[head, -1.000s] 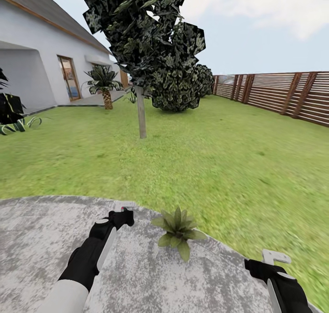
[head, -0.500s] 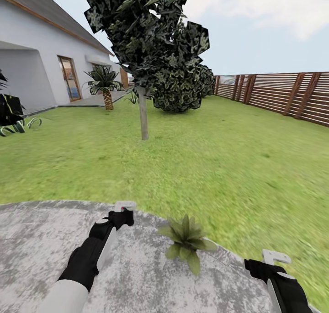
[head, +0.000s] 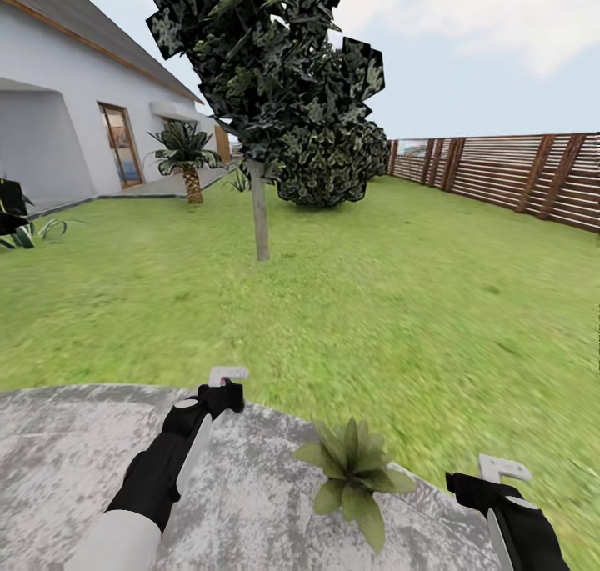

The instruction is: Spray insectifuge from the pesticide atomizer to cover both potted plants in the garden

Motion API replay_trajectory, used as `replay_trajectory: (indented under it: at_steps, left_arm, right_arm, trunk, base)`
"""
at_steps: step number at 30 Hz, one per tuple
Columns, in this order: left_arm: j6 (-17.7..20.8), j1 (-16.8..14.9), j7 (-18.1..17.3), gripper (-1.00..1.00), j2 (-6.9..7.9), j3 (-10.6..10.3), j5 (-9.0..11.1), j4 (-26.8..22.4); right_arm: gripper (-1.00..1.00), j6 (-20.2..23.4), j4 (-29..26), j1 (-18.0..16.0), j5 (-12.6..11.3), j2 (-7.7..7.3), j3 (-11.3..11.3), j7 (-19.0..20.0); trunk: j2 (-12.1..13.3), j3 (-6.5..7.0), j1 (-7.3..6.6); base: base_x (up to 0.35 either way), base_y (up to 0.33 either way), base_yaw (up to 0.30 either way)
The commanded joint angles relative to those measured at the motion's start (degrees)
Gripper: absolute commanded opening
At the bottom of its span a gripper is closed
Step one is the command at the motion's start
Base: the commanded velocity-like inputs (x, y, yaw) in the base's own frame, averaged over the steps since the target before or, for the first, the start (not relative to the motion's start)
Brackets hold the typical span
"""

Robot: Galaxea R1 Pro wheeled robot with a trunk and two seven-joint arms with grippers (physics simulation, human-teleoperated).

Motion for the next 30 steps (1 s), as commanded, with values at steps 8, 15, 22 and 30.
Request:
replay_trajectory:
  at_steps: [8, 15, 22, 30]
  left_arm:
    - [0.3, 0.0, 0.0, -1.00, -0.02, 0.0, 0.3, -0.1]
    - [0.3, 0.0, 0.0, -1.00, -0.03, -0.1, 0.3, -0.1]
    - [0.3, 0.0, 0.0, -1.00, -0.01, 0.0, 0.3, -0.1]
    - [0.3, 0.0, 0.0, -1.00, -0.01, 0.0, 0.3, -0.1]
  right_arm:
    - [1.00, 0.3, -0.1, 0.0, 0.6, -0.01, 0.0, 0.1]
    - [1.00, 0.3, -0.1, 0.0, 0.6, 0.00, 0.0, 0.1]
    - [1.00, 0.3, -0.1, 0.0, 0.6, -0.01, 0.0, 0.1]
    - [1.00, 0.3, -0.1, 0.0, 0.6, -0.01, 0.0, 0.1]
  trunk:
    - [0.0, 0.52, 0.03]
    - [0.0, 1.05, 0.03]
    - [0.0, 1.56, 0.03]
    - [0.0, 1.68, 0.03]
  base:
    - [0.280, 0.149, -0.162]
    - [0.243, 0.013, -0.176]
    - [0.149, 0.002, -0.161]
    - [0.012, 0.119, -0.030]
